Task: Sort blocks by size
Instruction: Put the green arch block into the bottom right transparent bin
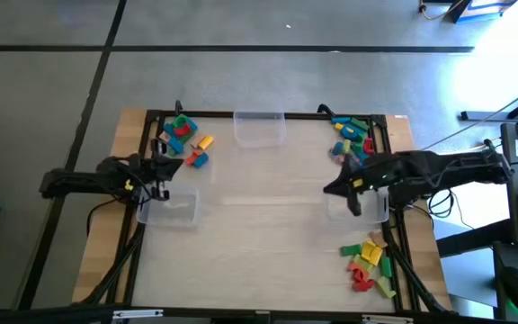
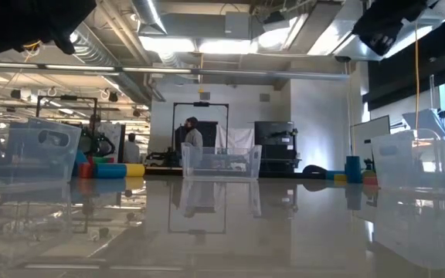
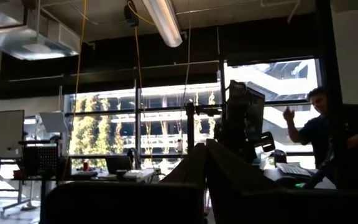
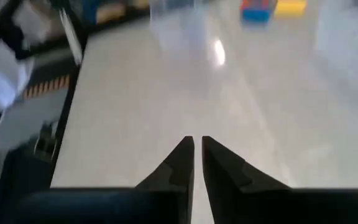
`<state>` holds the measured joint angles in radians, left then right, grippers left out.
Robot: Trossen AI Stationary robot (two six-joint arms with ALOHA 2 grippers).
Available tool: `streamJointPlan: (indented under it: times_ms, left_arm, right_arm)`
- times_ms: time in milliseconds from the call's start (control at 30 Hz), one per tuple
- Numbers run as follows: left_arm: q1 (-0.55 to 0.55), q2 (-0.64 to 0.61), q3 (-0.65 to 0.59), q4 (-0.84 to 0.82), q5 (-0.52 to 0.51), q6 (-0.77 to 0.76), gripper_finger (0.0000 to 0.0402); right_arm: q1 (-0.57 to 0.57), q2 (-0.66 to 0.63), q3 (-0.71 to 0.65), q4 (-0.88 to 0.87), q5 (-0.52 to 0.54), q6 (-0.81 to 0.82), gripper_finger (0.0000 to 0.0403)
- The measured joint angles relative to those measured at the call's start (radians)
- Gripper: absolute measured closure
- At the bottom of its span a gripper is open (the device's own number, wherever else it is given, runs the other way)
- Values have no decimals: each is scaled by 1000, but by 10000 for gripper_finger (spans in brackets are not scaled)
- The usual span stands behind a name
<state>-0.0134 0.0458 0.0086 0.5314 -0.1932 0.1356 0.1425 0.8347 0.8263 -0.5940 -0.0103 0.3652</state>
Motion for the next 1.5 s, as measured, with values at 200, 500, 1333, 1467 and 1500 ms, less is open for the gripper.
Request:
streamJointPlan:
  times_ms: [200,500,1333,1467,1500]
  left_arm:
    - [-2,135,25,2,17,21,398]
    - [-2,444,165,3,17,-7,398]
    - [24,737,378,2,7,12,398]
    - [24,737,378,2,7,8,398]
    - [24,737,378,2,7,8,398]
  right_arm:
    - [154,139,42,-105,31,78,368]
    - [334,263,43,-242,43,308,368]
    - [646,475,-4,-265,32,704,288]
    - [650,534,-4,-268,38,653,218]
    - [650,550,-4,-266,37,646,202]
